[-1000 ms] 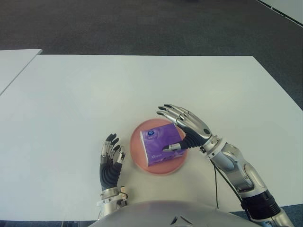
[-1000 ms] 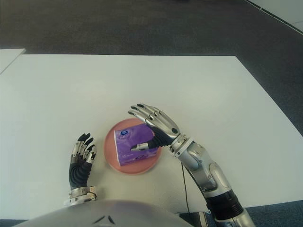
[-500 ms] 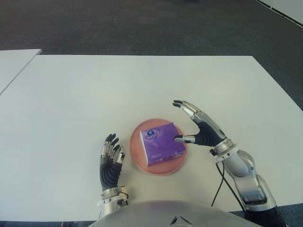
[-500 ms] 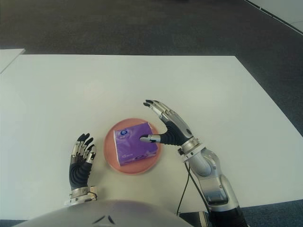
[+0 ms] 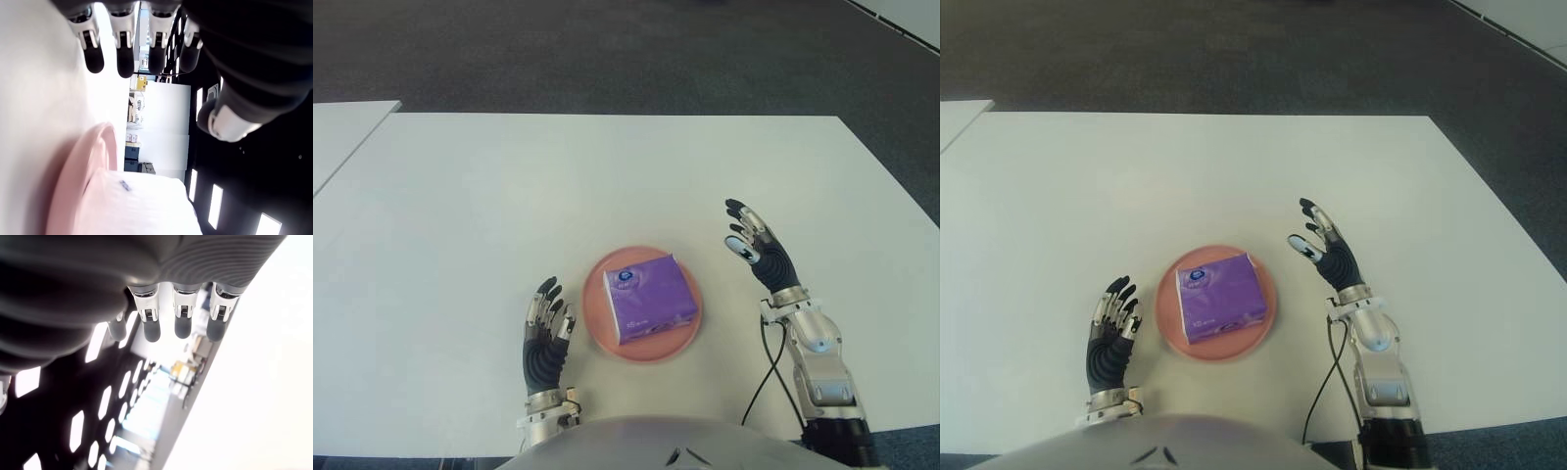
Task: Put the tissue paper into the plate.
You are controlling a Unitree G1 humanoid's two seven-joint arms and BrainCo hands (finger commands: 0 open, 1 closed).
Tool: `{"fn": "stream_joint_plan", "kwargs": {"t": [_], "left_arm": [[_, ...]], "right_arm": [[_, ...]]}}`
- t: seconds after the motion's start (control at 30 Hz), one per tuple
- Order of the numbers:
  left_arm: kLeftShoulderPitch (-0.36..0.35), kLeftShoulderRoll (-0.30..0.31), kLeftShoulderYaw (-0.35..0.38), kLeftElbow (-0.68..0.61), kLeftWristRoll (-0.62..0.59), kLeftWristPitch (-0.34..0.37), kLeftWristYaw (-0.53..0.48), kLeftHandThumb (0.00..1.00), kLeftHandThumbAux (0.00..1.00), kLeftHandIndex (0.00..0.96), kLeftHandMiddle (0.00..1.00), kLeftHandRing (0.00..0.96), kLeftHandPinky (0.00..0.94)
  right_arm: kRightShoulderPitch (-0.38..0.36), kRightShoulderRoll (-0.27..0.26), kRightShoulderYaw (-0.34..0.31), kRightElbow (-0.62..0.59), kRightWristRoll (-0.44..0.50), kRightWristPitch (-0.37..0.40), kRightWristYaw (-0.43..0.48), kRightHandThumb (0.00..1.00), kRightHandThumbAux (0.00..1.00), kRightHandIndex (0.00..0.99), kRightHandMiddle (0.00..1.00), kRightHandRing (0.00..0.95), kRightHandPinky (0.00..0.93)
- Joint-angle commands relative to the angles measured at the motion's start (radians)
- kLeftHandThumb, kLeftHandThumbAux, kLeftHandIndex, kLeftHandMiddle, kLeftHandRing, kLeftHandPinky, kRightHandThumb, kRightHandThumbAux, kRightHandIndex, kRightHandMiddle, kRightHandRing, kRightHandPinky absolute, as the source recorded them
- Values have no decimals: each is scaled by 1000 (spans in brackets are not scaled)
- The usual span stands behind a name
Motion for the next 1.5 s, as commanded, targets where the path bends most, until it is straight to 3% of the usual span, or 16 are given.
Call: {"fn": "stream_joint_plan", "kwargs": {"t": [0.03, 0.27, 0.6, 0.73, 0.97, 1.17, 1.5], "left_arm": [[11, -50, 4, 32, -2, 45, -3, 231, 617, 164, 144, 149, 175], [29, -29, 4, -16, 14, 94, -10, 232, 620, 160, 141, 144, 170], [41, -7, 16, -56, -6, 122, -40, 230, 611, 155, 143, 148, 170], [45, -7, 23, -56, -17, 121, -55, 226, 610, 150, 140, 147, 168], [40, -12, 37, -42, -16, 128, -65, 224, 614, 150, 143, 149, 170], [28, -23, 41, -6, -21, 117, -72, 223, 627, 154, 137, 141, 169], [5, -26, 53, 41, -45, 82, -90, 219, 630, 153, 139, 137, 165]], "right_arm": [[109, 61, -23, 24, 83, 11, 1, 72, 398, 65, 72, 53, 75], [153, 151, -68, 128, 187, -67, 14, 151, 440, 113, 151, 131, 174], [139, 152, -155, 285, 319, -176, 147, 244, 492, 178, 241, 229, 280], [139, 160, -144, 300, 307, -201, 167, 268, 496, 191, 267, 260, 298], [152, 220, -74, 305, 178, -264, 88, 259, 485, 177, 268, 267, 280], [159, 229, -48, 342, 88, -307, 30, 226, 472, 150, 237, 230, 222], [142, 241, -24, 430, 64, -352, -1, 224, 451, 147, 231, 211, 182]]}}
